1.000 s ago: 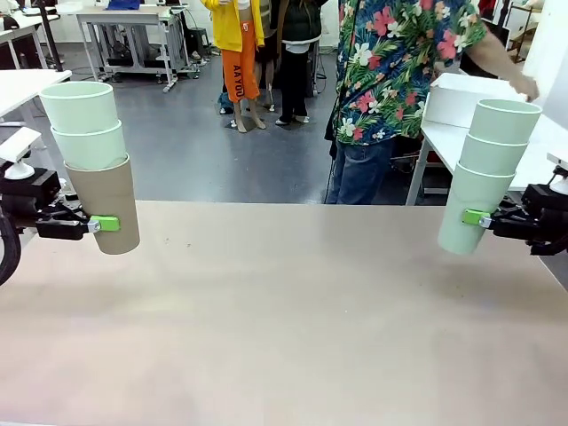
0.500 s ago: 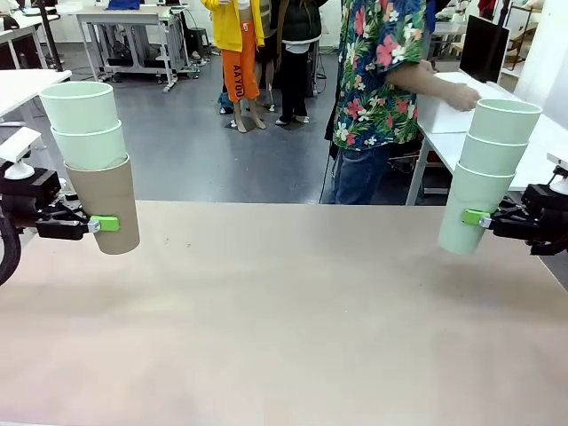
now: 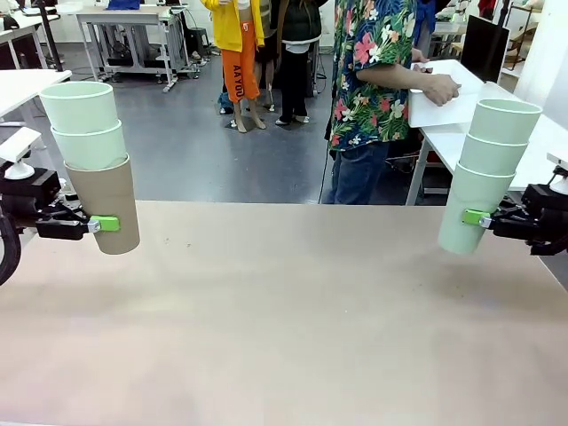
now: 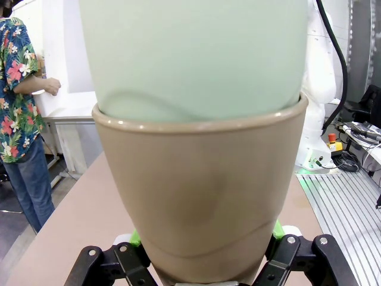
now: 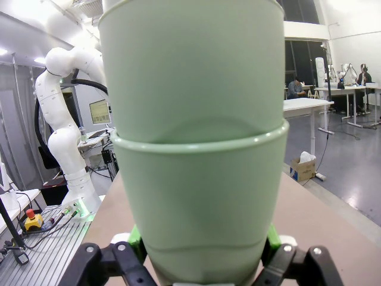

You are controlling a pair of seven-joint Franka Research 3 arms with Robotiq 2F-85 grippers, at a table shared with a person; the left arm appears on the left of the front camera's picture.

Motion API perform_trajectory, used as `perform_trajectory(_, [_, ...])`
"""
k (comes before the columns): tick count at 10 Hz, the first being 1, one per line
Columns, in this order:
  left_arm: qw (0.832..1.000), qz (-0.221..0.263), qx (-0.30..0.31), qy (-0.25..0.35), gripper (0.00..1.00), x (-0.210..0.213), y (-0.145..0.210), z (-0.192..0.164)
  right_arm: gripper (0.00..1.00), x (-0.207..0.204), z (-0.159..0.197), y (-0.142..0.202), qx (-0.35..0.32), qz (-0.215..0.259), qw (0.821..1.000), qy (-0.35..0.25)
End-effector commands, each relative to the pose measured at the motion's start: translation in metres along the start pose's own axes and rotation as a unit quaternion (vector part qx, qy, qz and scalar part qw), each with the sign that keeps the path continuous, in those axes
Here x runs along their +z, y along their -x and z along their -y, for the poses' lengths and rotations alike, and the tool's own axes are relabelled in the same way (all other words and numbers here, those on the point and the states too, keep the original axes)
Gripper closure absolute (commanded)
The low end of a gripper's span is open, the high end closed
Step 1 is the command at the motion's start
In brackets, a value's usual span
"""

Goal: Stack the cups and store them in the basket.
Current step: Place the stack of Reusable plastic cups into the Pantry Basket.

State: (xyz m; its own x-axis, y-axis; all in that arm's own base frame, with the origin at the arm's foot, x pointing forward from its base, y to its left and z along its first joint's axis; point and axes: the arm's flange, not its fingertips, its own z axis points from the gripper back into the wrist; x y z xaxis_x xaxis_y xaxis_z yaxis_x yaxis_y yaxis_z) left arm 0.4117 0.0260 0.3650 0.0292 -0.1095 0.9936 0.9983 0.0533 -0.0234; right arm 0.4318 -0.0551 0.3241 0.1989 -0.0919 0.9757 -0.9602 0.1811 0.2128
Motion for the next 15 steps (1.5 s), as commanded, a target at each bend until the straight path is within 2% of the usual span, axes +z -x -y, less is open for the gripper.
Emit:
perform_trajectory(1, [1.0,0.003,-0.005,0.0,0.17,-0.0007,-0.0024,0.0019,0.14,-0.0013,-0.0009,-0.005,0.005,0.001,1.0,-0.001])
perform_trajectory(15, [1.0,0.003,-0.005,0.0,0.17,-0.0007,-0.0024,0.0019,0.14,-0.0013,-0.0009,-0.005,0.005,0.001,1.0,-0.001])
